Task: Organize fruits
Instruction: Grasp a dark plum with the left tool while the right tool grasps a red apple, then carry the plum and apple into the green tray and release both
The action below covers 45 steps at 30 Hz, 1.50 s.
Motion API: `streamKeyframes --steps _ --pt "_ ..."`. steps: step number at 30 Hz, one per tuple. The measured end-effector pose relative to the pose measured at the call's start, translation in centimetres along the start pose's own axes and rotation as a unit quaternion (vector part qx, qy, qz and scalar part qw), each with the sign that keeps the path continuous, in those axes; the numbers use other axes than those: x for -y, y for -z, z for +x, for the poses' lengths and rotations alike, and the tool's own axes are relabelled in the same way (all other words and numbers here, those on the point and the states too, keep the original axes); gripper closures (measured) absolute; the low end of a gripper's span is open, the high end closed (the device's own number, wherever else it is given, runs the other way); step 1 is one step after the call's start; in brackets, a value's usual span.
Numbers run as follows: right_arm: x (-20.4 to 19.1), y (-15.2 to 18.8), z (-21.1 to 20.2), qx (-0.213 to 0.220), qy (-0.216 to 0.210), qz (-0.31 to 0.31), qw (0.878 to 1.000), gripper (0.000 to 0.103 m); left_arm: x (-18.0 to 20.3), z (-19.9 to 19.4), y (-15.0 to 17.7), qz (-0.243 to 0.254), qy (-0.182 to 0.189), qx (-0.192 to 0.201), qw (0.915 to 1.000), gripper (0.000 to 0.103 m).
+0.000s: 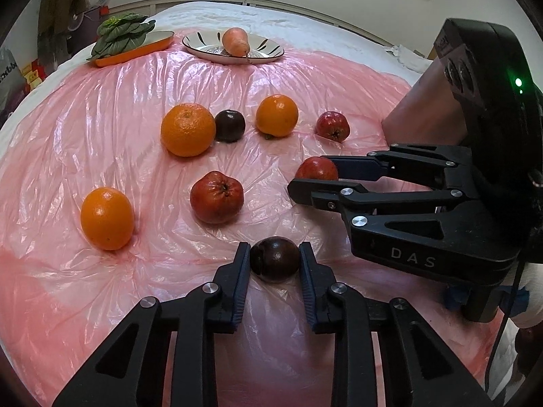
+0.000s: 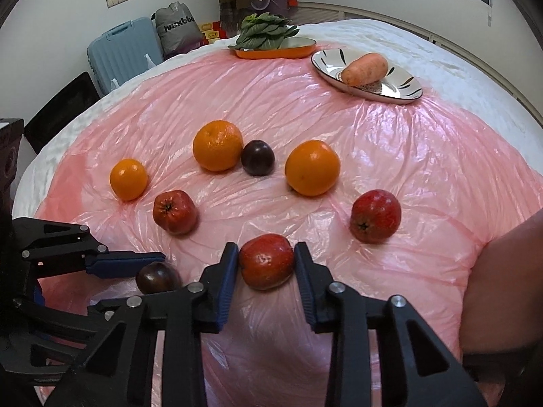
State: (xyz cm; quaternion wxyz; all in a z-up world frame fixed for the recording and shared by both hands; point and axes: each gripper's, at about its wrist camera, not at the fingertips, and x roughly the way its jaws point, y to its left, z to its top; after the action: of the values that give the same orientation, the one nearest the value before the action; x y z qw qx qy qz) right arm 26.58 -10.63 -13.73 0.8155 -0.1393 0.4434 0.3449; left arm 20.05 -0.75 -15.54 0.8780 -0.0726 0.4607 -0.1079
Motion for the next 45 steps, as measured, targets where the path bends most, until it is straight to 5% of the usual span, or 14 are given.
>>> streamKeyframes --steps 26,36,45 --pt "-0.3 0.9 -7.7 0.055 0.003 0.020 0.998 0.062 0.6 -4.7 0.1 -0.017 -0.001 0.034 0.9993 0.079" --pt "-0.6 5.9 -12.9 0.072 0.012 0.054 0.996 0.062 2.3 -7.9 2.1 -0.007 0.000 0.033 0.9994 0.079" --pt "3.4 13.1 -18.3 0.072 0.060 0.118 0.989 0.062 9.4 -8.6 2.4 0.045 0.046 0.020 0.9977 0.079"
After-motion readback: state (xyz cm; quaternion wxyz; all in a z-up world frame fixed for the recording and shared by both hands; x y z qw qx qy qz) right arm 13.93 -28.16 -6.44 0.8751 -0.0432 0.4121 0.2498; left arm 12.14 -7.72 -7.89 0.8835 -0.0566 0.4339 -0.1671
